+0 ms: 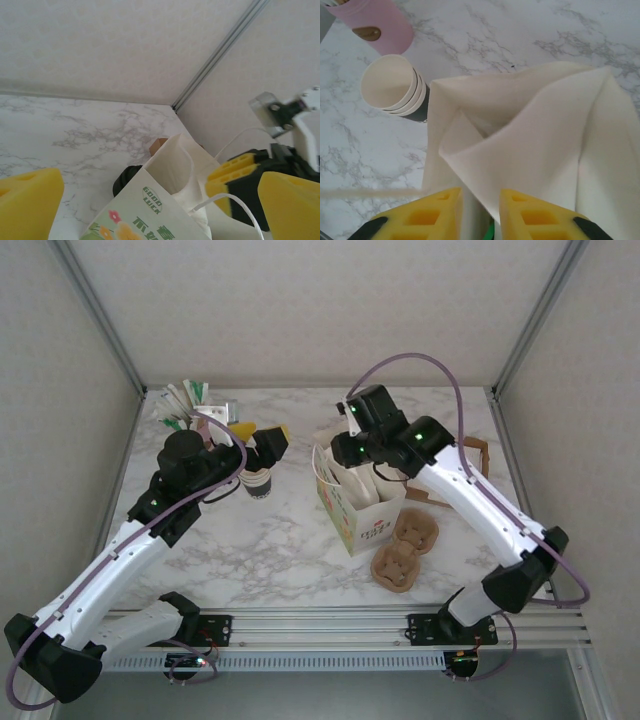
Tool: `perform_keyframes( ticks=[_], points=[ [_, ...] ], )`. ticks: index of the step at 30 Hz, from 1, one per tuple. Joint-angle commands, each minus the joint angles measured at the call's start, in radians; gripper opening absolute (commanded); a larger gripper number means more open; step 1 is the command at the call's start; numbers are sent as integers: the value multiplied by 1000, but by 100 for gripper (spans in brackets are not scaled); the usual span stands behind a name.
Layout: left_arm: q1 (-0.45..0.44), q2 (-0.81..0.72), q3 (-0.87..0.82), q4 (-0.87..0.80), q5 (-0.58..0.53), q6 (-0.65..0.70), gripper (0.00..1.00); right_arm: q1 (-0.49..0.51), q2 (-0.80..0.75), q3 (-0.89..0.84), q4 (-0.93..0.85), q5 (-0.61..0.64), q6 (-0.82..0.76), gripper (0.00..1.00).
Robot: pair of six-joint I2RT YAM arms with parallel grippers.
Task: Pack the takeout coffee
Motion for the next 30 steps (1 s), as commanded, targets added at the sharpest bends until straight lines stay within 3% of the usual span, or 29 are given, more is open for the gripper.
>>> perform_keyframes(
  ticks=[1,6,10,15,20,30],
  points=[
    [-7,-2,33,-3,1,7,100,-37,52,56,-40,14,27,25],
    [-7,-5,32,-10,-4,13,100,-66,95,13,-62,75,73,14],
    [-7,-3,32,-10,-5,15,100,-67,112,-55,-15,-5,80,12],
    [-7,1,38,-13,-3,10,100,-66,93,-38,-33,-6,86,12],
    [-7,-11,38,-11,-2,0,100,-66,20,10,-42,-25,76,18],
    [-7,-116,-8,37,-52,-14,100,-66,-188,-65,77,-94,82,44]
  ],
)
